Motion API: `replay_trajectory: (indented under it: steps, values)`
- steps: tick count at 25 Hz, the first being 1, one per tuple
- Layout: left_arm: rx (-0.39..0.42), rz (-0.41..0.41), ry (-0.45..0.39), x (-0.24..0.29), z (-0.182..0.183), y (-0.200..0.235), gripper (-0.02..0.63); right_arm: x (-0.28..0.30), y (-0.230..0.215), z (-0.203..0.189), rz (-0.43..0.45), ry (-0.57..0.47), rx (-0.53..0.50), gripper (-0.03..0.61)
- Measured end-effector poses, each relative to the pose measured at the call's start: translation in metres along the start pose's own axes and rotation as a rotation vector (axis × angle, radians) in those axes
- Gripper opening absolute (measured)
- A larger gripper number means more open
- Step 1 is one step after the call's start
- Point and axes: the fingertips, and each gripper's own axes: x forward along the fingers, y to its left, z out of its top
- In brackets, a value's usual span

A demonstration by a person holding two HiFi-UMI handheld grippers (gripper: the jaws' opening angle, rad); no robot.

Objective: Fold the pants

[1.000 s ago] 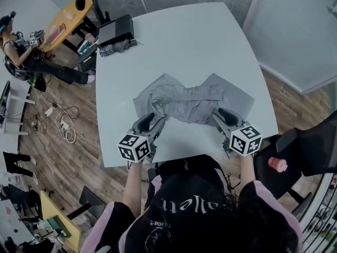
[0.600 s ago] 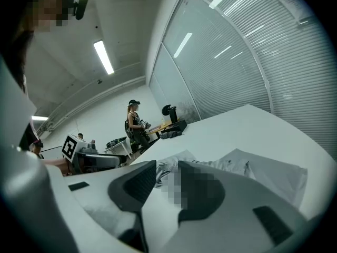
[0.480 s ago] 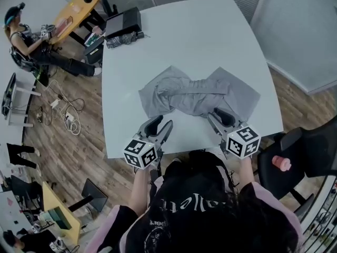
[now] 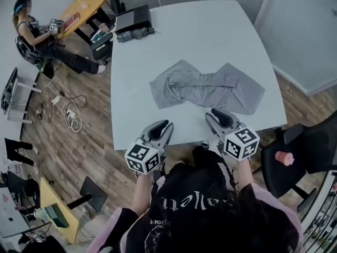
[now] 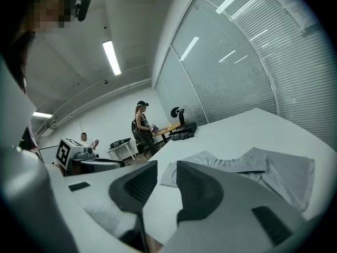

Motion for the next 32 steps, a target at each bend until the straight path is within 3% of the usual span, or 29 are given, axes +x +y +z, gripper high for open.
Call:
replay_trajectory:
  steps: [14, 32]
  values:
    - [0.011, -0.075, -0.054, -0.107, -0.032, -0.025, 0.069, -0.019, 0.131, -0.053, 0.025, -0.016, -0.010, 0.051]
    - [0.051, -0.177, -0.088, -0.143, -0.047, -0.066, 0.069, -0.061, 0.175, -0.078, -0.006, -0.060, -0.022, 0.028]
